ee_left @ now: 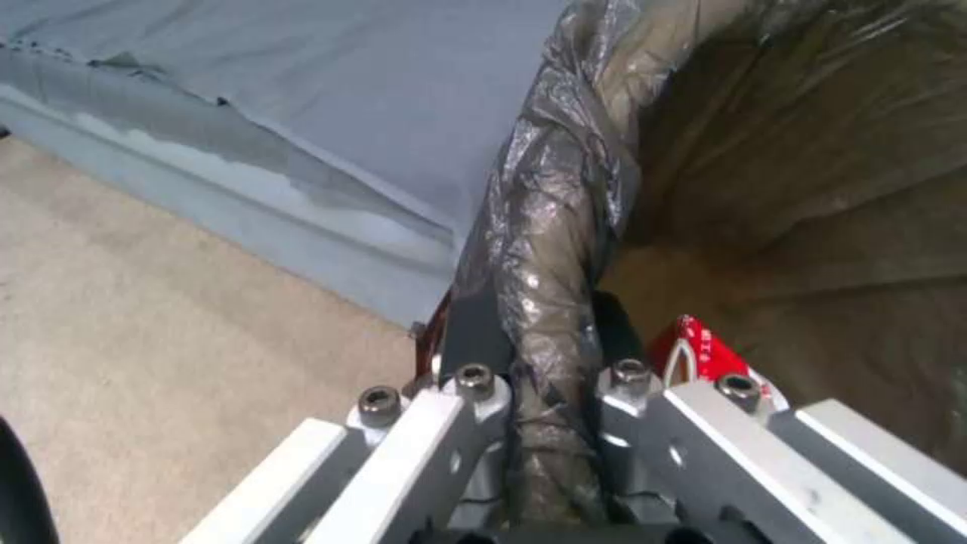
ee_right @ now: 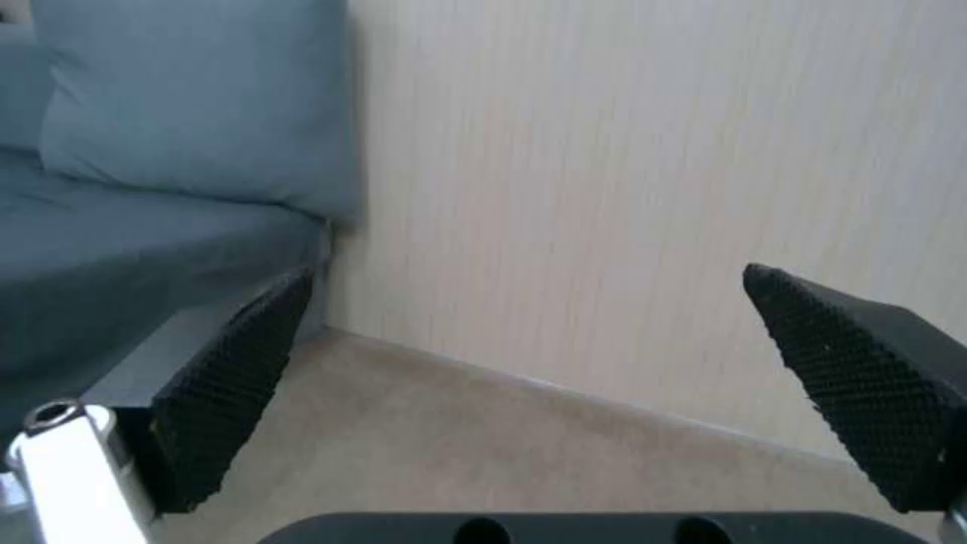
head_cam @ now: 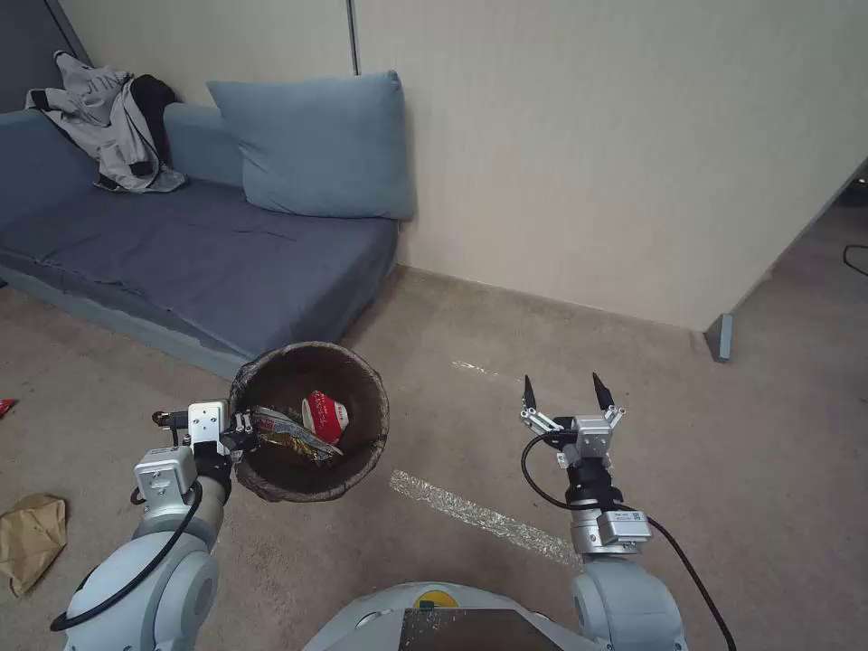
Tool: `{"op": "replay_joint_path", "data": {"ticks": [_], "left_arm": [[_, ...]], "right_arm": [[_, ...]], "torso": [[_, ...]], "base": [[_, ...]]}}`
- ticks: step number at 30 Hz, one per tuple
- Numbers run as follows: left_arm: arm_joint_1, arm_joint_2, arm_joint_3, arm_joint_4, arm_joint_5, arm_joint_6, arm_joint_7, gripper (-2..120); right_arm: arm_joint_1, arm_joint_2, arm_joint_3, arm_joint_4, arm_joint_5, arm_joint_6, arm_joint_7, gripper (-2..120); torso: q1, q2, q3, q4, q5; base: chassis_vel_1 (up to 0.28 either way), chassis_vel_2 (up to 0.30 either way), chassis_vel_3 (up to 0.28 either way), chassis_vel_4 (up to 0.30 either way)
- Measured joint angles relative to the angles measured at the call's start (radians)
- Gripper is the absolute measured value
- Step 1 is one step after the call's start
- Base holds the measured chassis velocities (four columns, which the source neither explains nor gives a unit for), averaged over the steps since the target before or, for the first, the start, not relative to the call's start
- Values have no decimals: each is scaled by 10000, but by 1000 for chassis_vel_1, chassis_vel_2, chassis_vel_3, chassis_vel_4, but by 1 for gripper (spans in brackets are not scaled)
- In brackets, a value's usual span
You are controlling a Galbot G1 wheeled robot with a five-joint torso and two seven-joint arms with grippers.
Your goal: Pick up the trash bin, then pick up the garbage from the floor and place it into the trash bin.
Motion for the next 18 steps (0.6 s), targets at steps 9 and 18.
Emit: {"op": "replay_joint_path", "data": {"ticks": [9,18], "left_arm": [[6,0,8,-2,-15,3,33,3],[-11,-4,-6,-3,-36,5,40,3]], "right_arm": [[21,-35,0,-4,-2,-30,-10,100],[49,-61,-6,-56,-1,-37,-16,100]], "torso": [[0,0,0,-1,0],[1,-1,0,0,0]], "base": [[10,11,12,6],[34,29,39,36]]}}
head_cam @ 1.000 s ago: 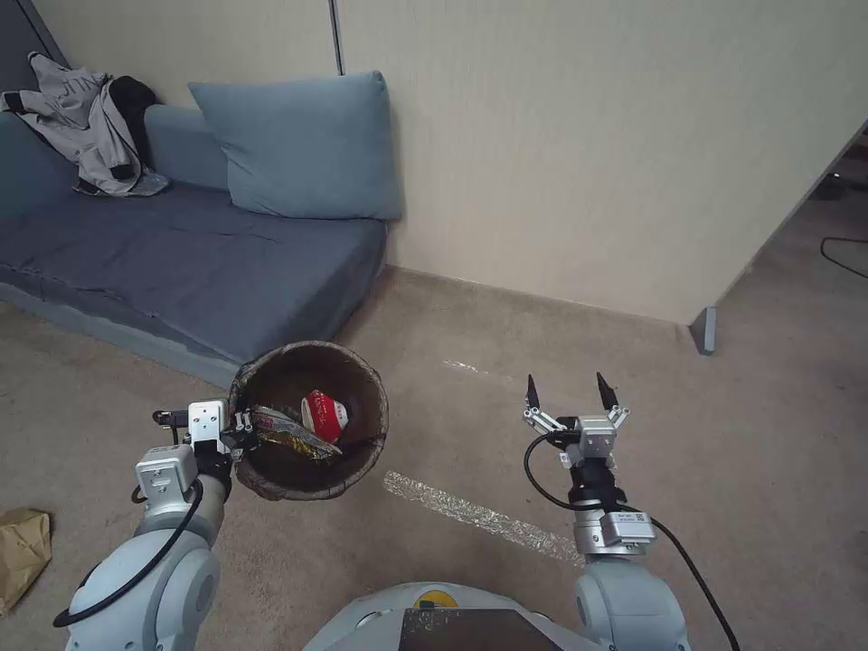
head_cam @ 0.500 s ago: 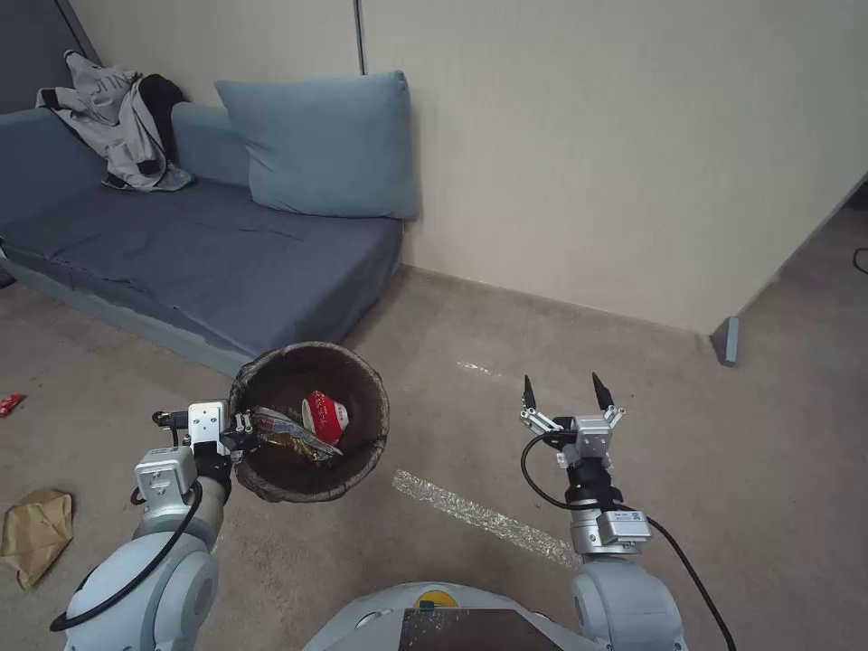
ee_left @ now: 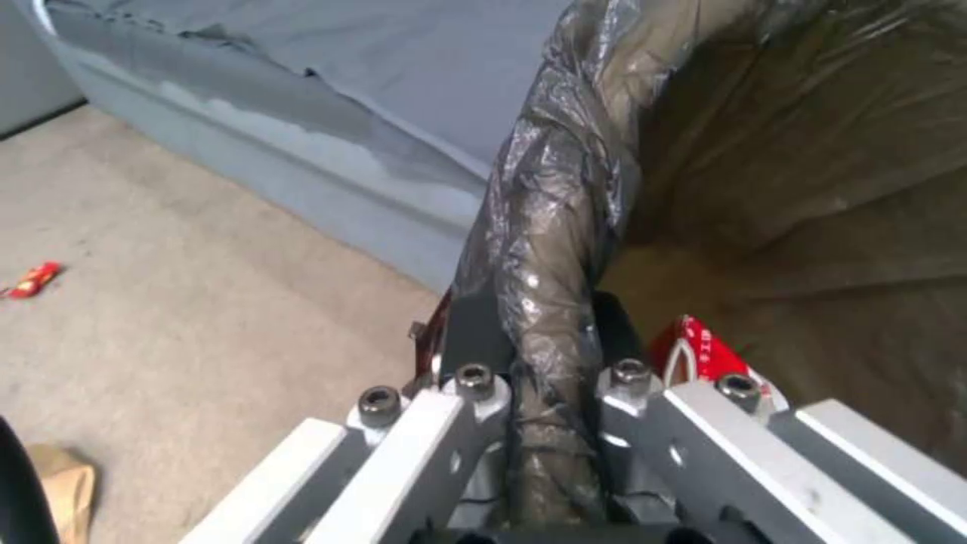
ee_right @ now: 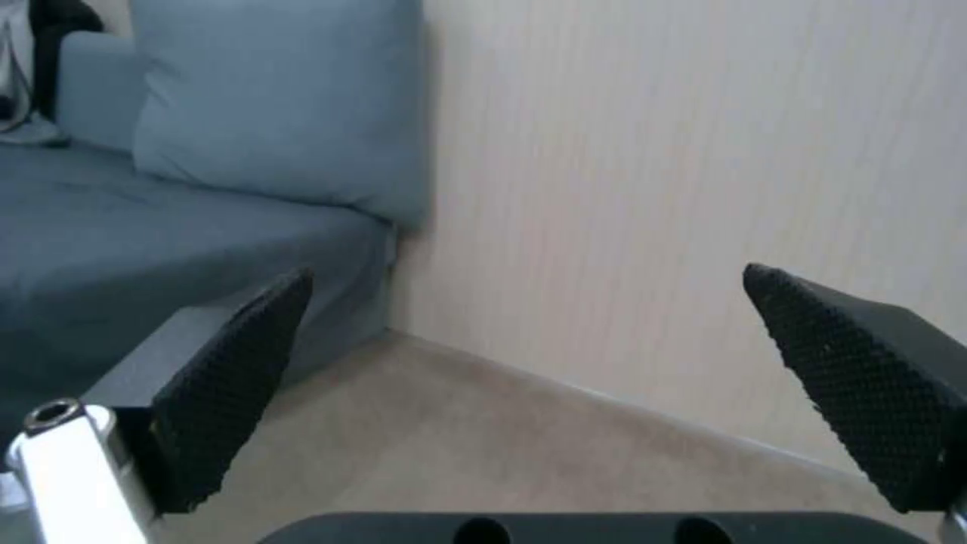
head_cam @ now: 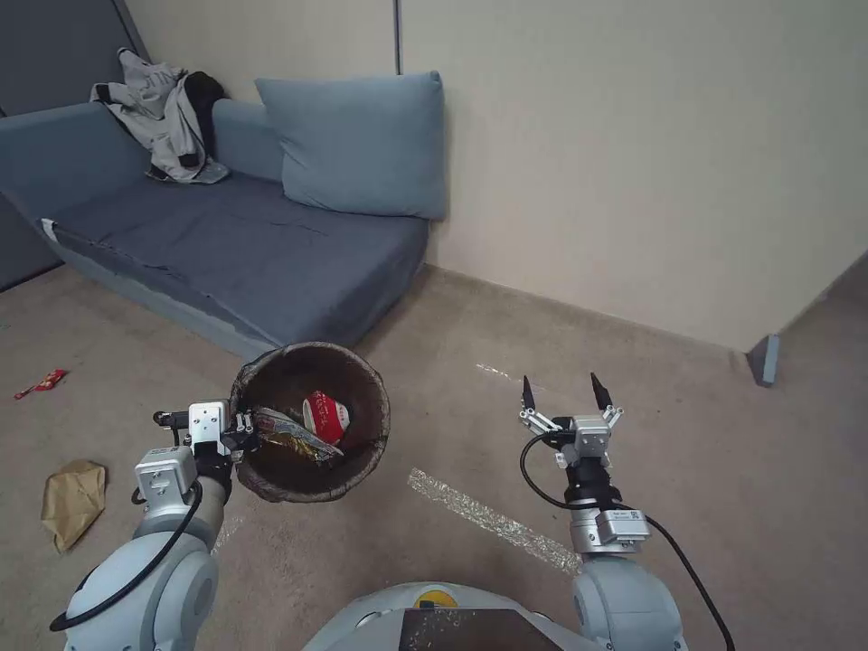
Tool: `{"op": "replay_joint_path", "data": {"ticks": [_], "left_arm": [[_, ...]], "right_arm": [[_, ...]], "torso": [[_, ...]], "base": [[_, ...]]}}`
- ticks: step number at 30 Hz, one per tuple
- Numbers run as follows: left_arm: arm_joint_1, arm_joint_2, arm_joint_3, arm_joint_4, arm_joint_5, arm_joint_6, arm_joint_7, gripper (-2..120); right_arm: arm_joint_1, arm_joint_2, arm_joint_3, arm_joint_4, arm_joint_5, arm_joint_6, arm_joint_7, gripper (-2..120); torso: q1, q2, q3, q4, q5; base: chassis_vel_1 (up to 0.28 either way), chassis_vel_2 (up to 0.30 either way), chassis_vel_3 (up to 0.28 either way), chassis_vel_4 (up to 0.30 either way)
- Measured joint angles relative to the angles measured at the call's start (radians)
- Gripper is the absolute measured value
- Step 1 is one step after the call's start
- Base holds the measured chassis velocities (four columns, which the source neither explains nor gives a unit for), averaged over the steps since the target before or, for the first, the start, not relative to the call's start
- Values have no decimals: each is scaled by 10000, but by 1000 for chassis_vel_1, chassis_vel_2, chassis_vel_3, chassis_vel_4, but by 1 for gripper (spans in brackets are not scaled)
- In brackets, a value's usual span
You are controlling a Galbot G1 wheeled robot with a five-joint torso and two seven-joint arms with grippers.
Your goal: Pick up the trash bin, then pick up the garbage from the floor and place it into the trash bin.
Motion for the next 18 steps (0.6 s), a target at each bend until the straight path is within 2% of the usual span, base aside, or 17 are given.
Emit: {"op": "replay_joint_path", "data": {"ticks": [18], "left_arm": [[-49,15,-38,23,-16,-1,-1,3]], "right_arm": [[72,15,-4,-101,5,12,-4,100]], "torso": [[0,0,0,0,0]], "base": [[19,18,16,14]]}}
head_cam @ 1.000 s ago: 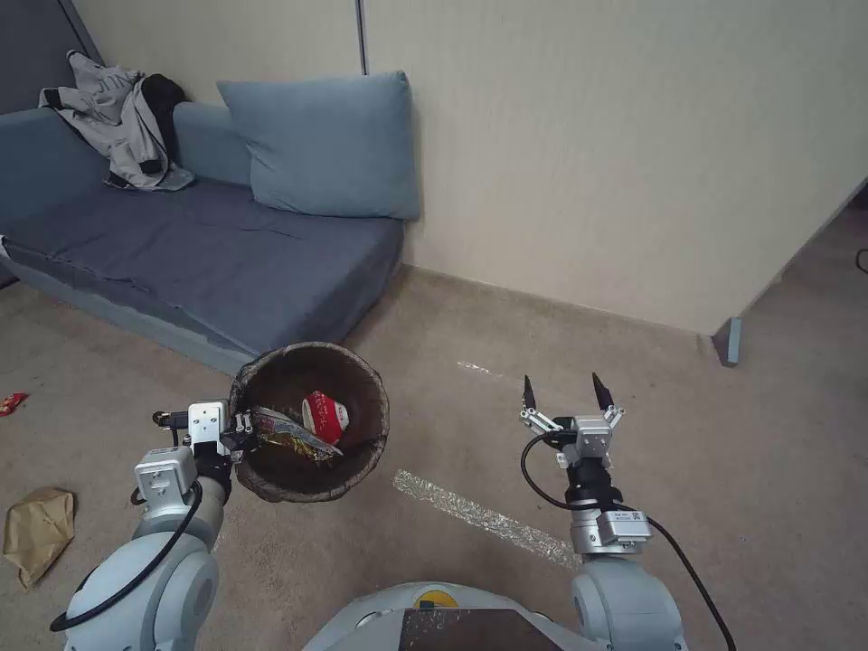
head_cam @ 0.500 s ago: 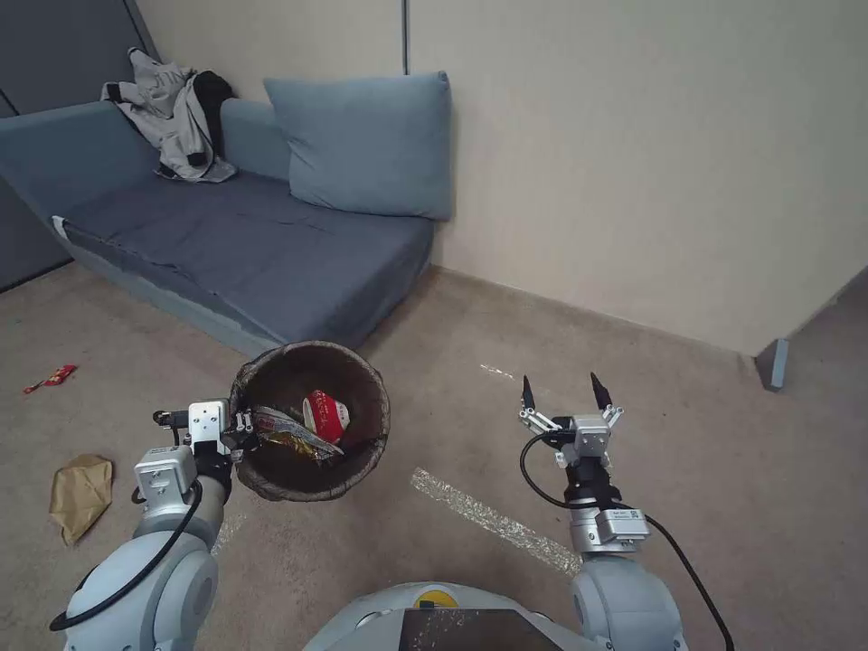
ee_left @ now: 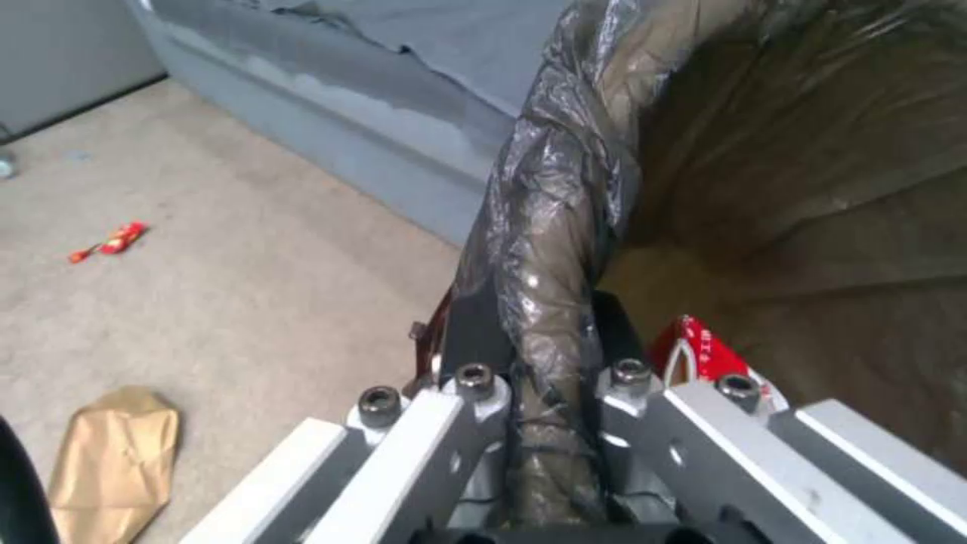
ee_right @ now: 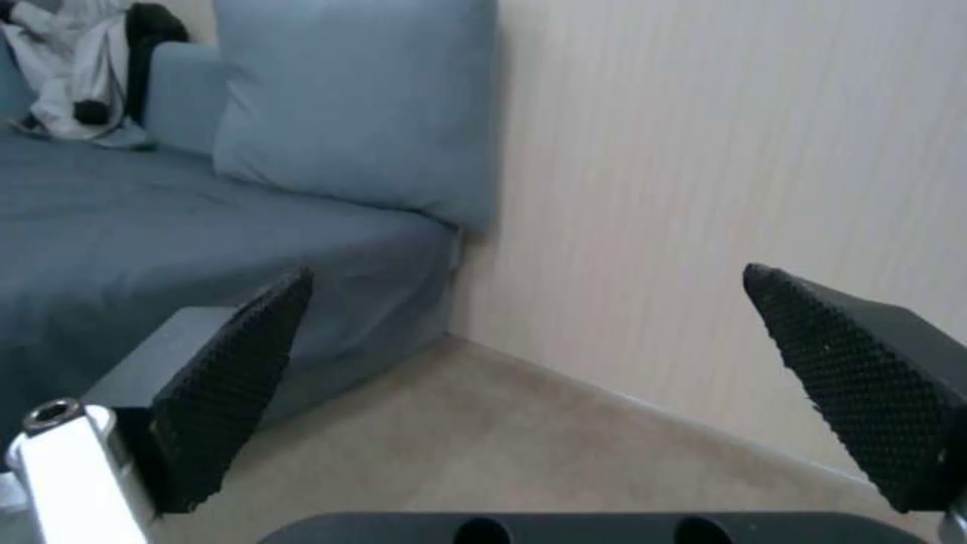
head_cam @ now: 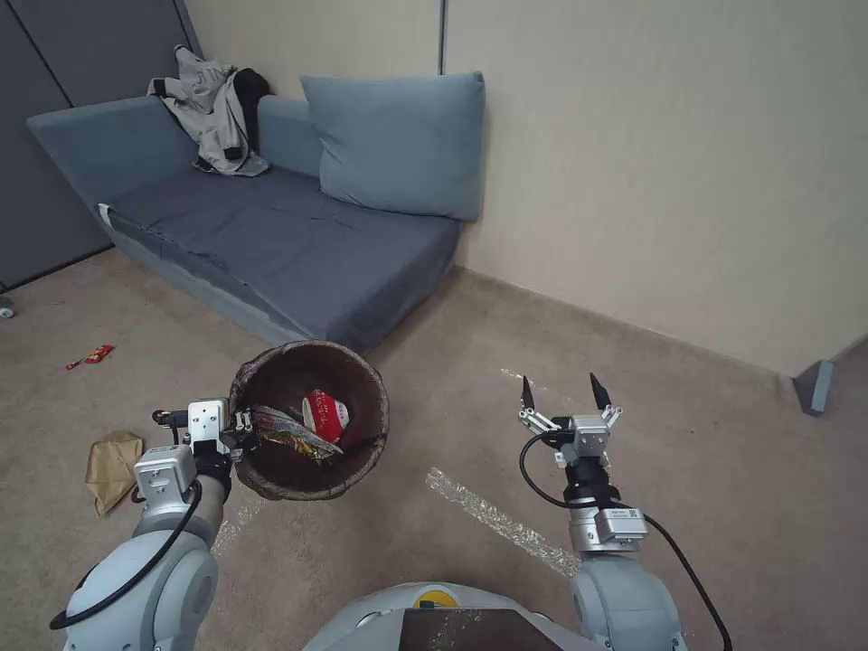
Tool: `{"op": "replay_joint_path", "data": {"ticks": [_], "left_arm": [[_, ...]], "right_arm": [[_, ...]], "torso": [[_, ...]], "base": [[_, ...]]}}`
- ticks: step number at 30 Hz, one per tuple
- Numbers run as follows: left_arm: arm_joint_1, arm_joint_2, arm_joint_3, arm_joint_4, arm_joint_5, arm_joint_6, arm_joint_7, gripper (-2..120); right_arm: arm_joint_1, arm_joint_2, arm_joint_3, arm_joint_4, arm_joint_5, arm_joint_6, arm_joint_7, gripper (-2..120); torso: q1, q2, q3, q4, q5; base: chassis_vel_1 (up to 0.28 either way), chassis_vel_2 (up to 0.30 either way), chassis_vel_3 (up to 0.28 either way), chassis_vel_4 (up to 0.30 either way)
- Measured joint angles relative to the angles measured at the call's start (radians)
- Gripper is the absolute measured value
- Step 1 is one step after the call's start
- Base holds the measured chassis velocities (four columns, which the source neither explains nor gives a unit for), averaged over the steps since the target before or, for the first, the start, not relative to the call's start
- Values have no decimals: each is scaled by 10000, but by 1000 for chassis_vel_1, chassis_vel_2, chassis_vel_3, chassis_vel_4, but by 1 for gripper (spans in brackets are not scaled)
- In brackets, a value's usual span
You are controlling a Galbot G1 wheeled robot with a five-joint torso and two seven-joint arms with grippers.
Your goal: Pick up the trash bin, then pick up the garbage from the floor and place it into the trash bin.
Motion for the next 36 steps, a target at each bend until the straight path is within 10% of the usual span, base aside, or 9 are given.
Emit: {"op": "replay_joint_path", "data": {"ticks": [36], "left_arm": [[82,-100,37,-18,53,-17,-25,3]], "right_arm": [[42,-115,7,-33,145,55,2,100]], "torso": [[0,0,0,-1,0]], "base": [[23,22,23,22]]}}
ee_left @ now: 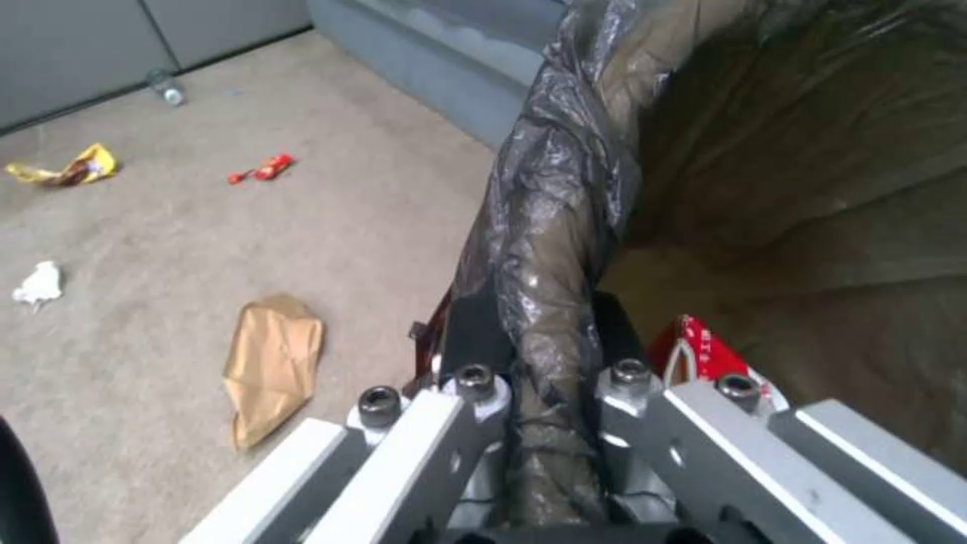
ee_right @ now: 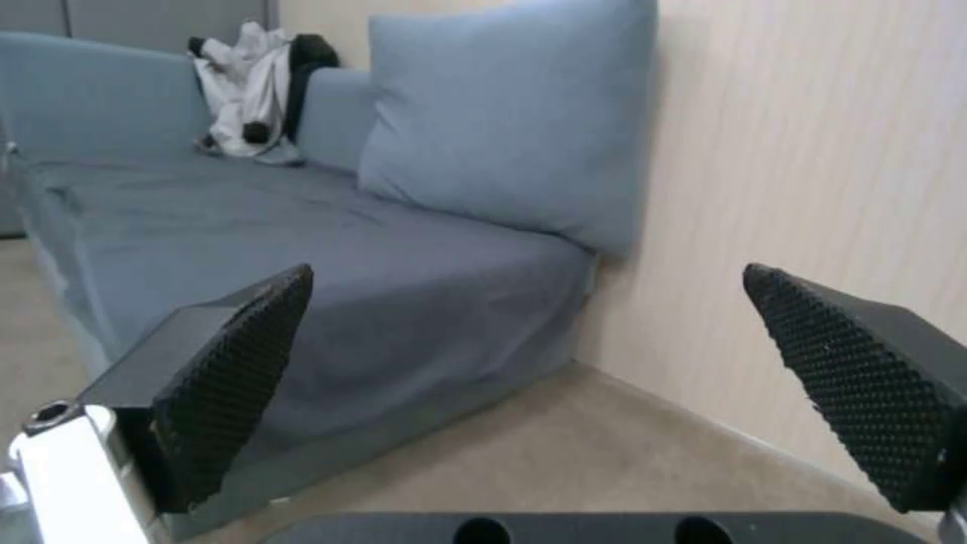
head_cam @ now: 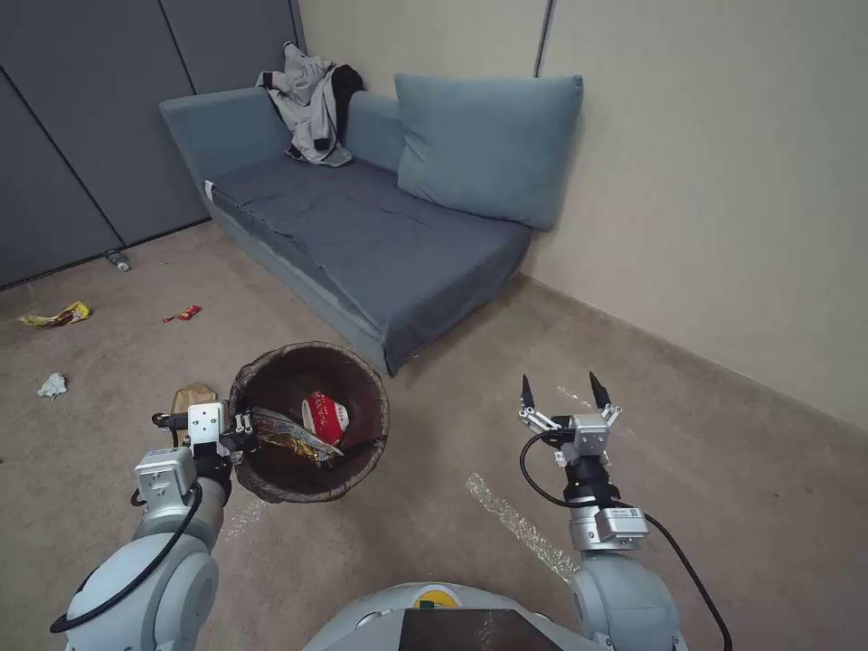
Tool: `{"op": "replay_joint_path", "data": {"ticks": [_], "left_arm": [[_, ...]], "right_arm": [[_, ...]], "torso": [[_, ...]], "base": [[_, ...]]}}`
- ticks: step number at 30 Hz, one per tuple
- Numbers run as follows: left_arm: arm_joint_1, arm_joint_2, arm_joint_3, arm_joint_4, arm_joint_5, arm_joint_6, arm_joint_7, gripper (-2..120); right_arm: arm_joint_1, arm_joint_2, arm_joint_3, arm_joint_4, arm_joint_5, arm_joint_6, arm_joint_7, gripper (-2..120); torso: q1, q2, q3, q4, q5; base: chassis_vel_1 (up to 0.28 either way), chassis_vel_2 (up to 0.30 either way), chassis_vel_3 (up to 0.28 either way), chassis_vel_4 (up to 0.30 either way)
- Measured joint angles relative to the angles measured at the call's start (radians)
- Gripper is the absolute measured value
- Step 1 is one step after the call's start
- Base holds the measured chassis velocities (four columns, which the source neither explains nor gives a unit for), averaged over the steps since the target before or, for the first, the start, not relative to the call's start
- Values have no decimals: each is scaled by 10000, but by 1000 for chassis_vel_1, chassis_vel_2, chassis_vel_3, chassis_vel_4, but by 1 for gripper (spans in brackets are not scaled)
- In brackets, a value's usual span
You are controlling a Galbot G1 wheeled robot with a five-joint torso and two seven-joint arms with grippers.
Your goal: Pick up the trash bin, then pick up the garbage from the floor and place it into the trash bin.
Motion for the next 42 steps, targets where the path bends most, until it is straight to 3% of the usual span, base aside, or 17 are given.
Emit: {"op": "replay_joint_path", "data": {"ticks": [42], "left_arm": [[-33,48,-12,-1,12,-31,18,3]], "right_arm": [[107,25,-102,-102,-79,-50,-10,100]], "torso": [[0,0,0,0,0]], "base": [[48,47,49,48]]}}
